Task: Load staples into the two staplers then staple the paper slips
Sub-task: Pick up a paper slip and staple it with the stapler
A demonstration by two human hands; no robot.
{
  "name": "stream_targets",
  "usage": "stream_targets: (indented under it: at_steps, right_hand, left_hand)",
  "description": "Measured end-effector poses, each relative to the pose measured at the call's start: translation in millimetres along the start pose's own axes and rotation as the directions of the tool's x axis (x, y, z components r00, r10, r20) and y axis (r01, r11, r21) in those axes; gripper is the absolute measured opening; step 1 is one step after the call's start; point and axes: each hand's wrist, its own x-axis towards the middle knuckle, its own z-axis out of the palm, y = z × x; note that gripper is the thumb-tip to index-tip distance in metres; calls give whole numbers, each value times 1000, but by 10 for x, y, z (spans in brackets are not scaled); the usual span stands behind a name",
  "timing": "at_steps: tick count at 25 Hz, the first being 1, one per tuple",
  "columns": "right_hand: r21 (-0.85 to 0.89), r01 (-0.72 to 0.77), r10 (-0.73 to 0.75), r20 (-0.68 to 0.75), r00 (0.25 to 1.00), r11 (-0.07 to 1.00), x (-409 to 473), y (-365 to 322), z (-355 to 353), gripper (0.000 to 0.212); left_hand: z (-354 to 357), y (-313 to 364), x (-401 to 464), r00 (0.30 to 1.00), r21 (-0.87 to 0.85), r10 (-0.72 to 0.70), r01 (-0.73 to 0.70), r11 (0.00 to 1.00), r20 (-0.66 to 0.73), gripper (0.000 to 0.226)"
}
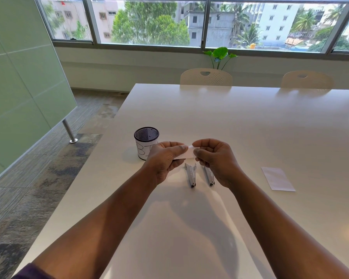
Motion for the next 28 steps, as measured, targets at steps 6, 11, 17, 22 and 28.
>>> stream_targets:
  at_steps: [6,11,17,22,28]
  right_hand:
    - [-8,-12,12,-13,1000,1000,11,5,15,14]
    - [13,-24,25,-56,998,1000,2,8,12,14]
    - [15,-23,23,-55,998,1000,-9,1,10,23]
    - [-53,-9,5,-66,998,999,28,-5,26,28]
    - [-373,98,-175,-179,968,923,199,-62,128,34]
  left_hand:
    - [-16,-11,17,1000,-37,-1,1,999,9,11]
    - [-45,-11,-21,995,-21,15,-13,1000,99,34]
    - [-72,-29,-13,991,-30,32,-28,999,128,37]
    - [-134,-89,-16,975,11,101,-105,994,199,52]
    - [-343,-371,72,940,517,335,-315,796,56,43]
